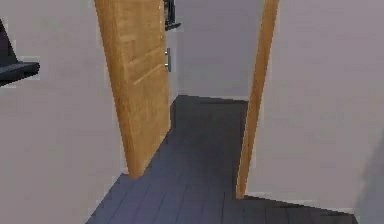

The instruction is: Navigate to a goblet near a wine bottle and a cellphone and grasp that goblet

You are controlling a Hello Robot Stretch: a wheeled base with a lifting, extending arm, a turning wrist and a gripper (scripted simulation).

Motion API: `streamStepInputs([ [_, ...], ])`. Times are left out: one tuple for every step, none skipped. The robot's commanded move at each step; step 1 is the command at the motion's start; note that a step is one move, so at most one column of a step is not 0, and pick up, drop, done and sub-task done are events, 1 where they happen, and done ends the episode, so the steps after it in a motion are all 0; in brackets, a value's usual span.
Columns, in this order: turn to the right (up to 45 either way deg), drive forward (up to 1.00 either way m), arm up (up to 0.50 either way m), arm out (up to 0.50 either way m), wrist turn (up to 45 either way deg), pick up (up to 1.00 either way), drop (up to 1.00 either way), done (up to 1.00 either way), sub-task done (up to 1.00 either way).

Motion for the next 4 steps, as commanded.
streamStepInputs([
  [0.0,1.0,0.0,0.0,0.0,0.0,0.0,0.0,0.0],
  [3.0,0.0,0.0,0.0,0.0,0.0,0.0,0.0,0.0],
  [0.0,0.2,0.0,0.0,0.0,0.0,0.0,0.0,0.0],
  [6.0,0.0,0.0,0.0,0.0,0.0,0.0,0.0,0.0],
])
